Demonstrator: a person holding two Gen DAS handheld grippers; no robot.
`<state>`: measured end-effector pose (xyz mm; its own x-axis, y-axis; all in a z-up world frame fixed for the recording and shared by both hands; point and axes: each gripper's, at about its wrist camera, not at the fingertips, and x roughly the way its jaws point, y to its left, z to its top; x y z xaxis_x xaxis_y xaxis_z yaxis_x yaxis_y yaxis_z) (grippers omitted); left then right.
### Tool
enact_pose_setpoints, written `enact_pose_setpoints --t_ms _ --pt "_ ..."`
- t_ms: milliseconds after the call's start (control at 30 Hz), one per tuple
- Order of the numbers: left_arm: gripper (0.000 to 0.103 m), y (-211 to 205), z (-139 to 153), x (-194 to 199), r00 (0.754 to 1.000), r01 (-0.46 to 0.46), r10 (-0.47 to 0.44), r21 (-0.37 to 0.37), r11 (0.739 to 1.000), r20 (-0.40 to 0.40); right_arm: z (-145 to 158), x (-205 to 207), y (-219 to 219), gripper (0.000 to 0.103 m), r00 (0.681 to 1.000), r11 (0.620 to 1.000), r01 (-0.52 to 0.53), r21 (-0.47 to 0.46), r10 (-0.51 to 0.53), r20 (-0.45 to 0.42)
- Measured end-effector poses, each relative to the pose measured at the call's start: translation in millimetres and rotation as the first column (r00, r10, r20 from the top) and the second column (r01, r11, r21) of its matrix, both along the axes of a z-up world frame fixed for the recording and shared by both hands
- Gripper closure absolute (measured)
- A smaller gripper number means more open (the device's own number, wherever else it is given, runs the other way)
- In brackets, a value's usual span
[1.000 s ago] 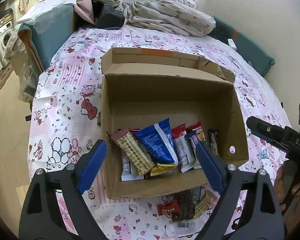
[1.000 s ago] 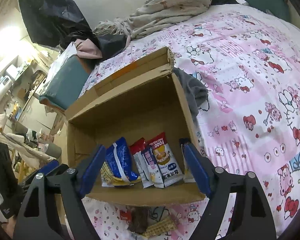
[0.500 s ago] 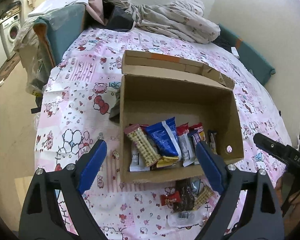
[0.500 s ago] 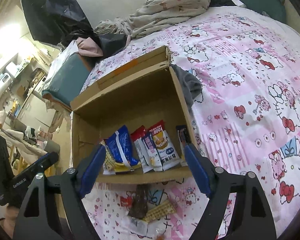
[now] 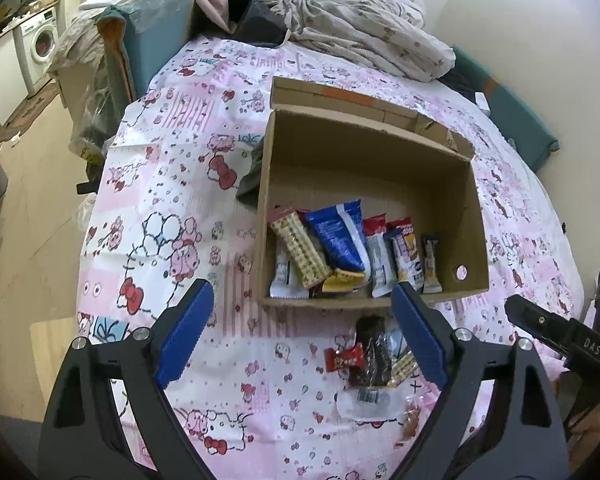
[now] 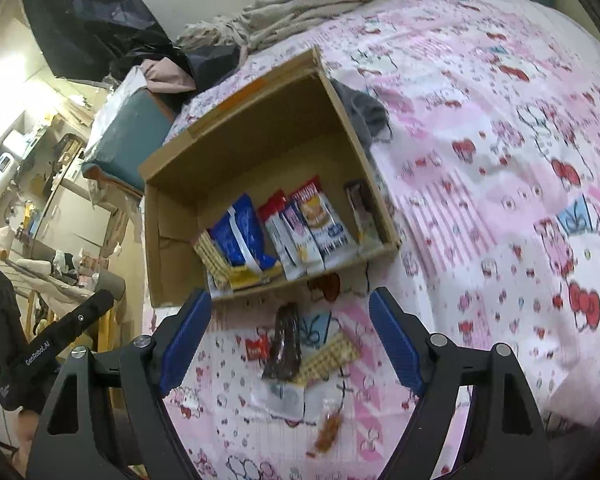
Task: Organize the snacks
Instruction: 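Grasp a small red packet with the left tool while the right tool grasps a clear orange-snack packet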
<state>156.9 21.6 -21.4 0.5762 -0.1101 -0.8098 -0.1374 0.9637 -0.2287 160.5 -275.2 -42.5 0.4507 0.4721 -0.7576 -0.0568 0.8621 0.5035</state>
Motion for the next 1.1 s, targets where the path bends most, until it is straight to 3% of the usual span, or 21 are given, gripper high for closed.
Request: enact_pose_setpoints --t_ms 167,433,567,800,833,967,1100 --pt "0.015 -1 -11 -8 0.999 0.003 -0.005 -0.029 1.0 -0.048 -12 -12 -7 0.02 0.997 0.998 0.029 0.049 -0.026 -0.067" --pt "0.015 -5 -30 -11 0.994 -0.013 0.009 -0.03 0.999 -0.11 -39 -14 -8 0.02 0.98 0.997 0.063 -0.035 -0.068 -0.186" --pt "0.015 -11 -40 -9 0.989 0.002 -0.005 -0.025 1.0 -0.148 -56 -10 -17 0.02 0.96 0.992 0.107 0.062 -0.087 -0.264" --pt "0.015 -37 -78 7 0.966 0.03 -0.047 -0.07 0.997 -0.255 -61 -6 -26 0.02 0.947 0.984 0.159 0.083 -0.128 -0.293" --pt "0.016 -43 -86 11 0.961 0.034 -0.057 -0.088 0.995 -0.272 -62 -5 -27 0.02 0.946 0.983 0.165 0.086 -0.133 -0.296" --pt "0.036 -61 -116 23 0.936 0.024 -0.081 -0.168 0.986 -0.344 -60 -2 -28 0.02 0.947 0.979 0.168 0.111 -0.129 -0.294" --pt "0.039 -64 -139 29 0.92 -0.051 -0.031 -0.199 0.979 -0.39 -61 -2 -28 0.02 0.947 0.979 0.166 0.117 -0.125 -0.295"
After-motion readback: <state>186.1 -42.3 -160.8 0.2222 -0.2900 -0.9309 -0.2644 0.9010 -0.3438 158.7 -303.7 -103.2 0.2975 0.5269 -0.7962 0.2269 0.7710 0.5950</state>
